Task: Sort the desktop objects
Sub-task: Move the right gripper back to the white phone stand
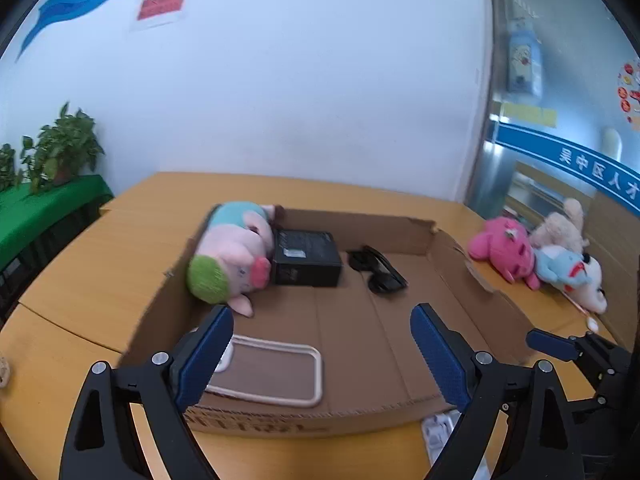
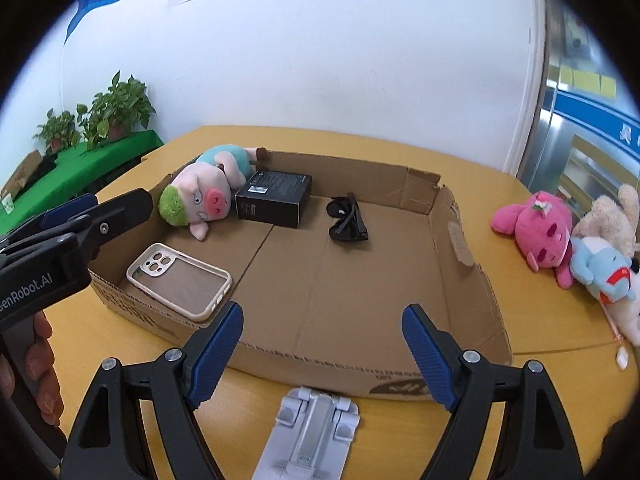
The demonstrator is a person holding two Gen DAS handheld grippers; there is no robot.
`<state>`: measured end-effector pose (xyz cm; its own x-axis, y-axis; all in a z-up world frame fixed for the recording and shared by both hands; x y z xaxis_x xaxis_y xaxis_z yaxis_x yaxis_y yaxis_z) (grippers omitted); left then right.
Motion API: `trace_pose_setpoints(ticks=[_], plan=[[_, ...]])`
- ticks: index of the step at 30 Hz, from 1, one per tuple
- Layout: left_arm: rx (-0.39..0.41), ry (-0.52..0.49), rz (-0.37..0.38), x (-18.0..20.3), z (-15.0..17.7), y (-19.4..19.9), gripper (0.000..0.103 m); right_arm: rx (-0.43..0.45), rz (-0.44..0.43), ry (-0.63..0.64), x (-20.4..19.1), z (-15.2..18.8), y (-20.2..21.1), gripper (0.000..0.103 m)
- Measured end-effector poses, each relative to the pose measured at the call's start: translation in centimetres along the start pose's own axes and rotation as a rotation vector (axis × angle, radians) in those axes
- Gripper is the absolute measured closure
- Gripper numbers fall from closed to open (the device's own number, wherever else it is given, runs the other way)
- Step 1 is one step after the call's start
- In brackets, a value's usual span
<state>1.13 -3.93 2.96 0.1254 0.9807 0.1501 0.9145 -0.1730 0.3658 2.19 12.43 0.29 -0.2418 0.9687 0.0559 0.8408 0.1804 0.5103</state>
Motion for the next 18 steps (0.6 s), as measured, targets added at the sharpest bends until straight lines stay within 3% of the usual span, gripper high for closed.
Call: trace_pose_setpoints(ticks=[6,10,13,16,18], plan=[[-0.108,0.012,0.107,1.8,3.3,0.7,0.012,-0.087,-0.031,-0.06,3.1,5.6,2.3,0.021],[-0.187,0.018,0.186,2.9,6.2,0.7,0.012,-0.172,-0.141,-0.101,2.4,9.1,3.1,0.021],[-0.292,0.029,0.243,3.7,8.6,0.0,0.012,-0.239,-0.153,-0.07,0.8,11.5,2.0,0.022],[-0.432,0.074,0.276,4.1,11.2,-1.3,0.012,-0.259,-0.163,-0.054,-0.5,12.7,1.3,0.023],[-0.478,0.072,0.294,4.8,12.1,-1.9,0.012,-0.251,-0.155,-0.037,-1.2,13.0,1.2,0.024]])
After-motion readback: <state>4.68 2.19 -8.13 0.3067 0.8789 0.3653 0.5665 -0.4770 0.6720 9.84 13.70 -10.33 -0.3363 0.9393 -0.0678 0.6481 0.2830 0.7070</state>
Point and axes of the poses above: each gripper's, at about its wrist camera, not at the fingertips, and y roughly against the way its jaws point, x to its right, z to its underside, the point moved 7 cm from there along -y, roughly the way its jaws point, and after that the axes turned 8 degrees about x, right-handed, at the moved point
